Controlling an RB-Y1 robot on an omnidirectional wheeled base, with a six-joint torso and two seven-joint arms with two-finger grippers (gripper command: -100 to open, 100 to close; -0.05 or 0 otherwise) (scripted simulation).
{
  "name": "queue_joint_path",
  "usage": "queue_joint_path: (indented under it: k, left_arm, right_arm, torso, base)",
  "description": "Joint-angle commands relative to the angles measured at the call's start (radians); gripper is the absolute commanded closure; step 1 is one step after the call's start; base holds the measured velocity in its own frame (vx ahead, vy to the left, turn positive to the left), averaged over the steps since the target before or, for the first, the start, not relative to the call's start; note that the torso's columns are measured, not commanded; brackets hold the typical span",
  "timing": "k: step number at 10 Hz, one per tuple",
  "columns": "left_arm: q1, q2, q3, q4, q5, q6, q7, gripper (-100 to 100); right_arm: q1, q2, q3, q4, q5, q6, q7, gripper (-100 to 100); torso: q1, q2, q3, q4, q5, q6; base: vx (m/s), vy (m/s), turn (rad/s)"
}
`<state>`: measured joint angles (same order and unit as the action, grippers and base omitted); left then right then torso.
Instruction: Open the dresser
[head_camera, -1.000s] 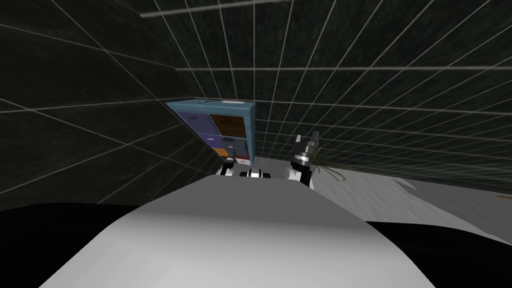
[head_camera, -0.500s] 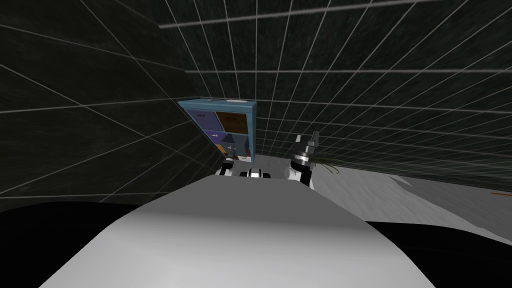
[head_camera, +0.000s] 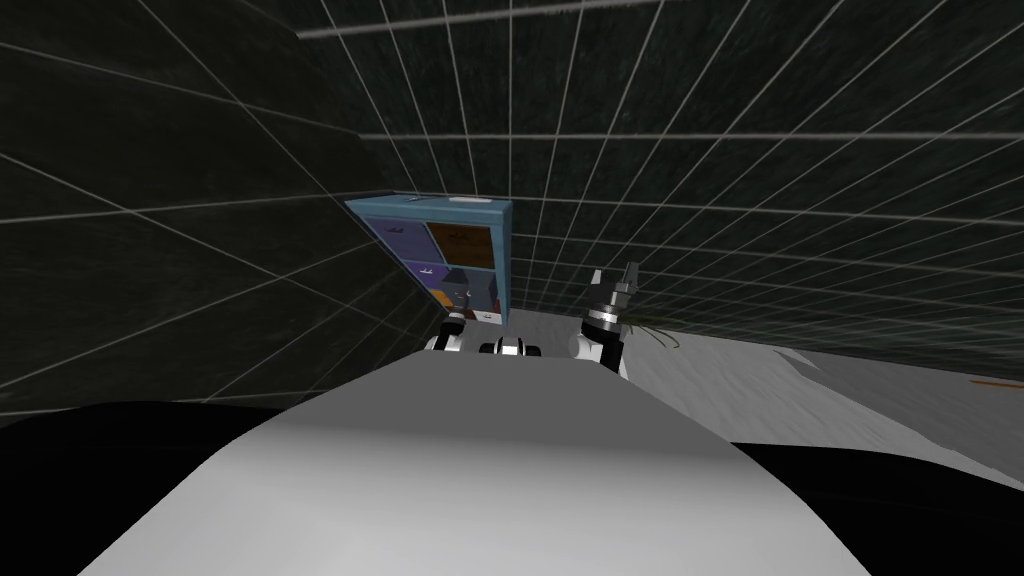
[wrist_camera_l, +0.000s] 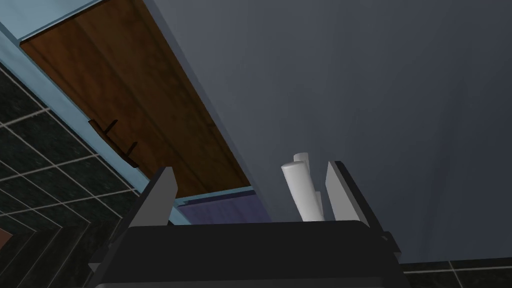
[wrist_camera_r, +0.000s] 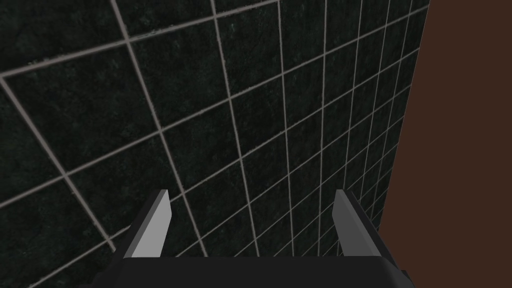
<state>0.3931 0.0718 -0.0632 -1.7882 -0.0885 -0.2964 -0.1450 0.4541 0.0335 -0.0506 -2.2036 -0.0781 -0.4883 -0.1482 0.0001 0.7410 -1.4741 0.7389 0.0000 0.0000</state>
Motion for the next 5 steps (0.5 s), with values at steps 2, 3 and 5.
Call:
queue_joint_path:
  k: [2,3,5]
  left_arm:
    - [0.023,0.007,-0.006,-0.099,0.001,0.081,0.005,-100]
    - [0.023,0.009,-0.005,-0.075,0.003,0.068,0.006,-100]
    - [0.026,0.01,-0.005,-0.074,0.003,0.075,0.007,0]
  right_arm:
    - [0.0,0.0,0.0,0.0,0.0,0.0,0.0,0]
    - [0.0,0.0,0.0,0.0,0.0,0.0,0.0,0]
    - [0.0,0.0,0.0,0.0,0.0,0.0,0.0,0]
  torso:
    - [-0.001,0.0,0.0,0.002,-0.001,0.0]
    - [-0.002,0.002,0.0,0.004,-0.003,-0.001]
    - [-0.002,0.0,-0.001,0.001,-0.002,0.0]
  base:
    - [-0.013,-0.003,-0.02]
    - [0.0,0.0,0.0]
    - [0.0,0.0,0.0]
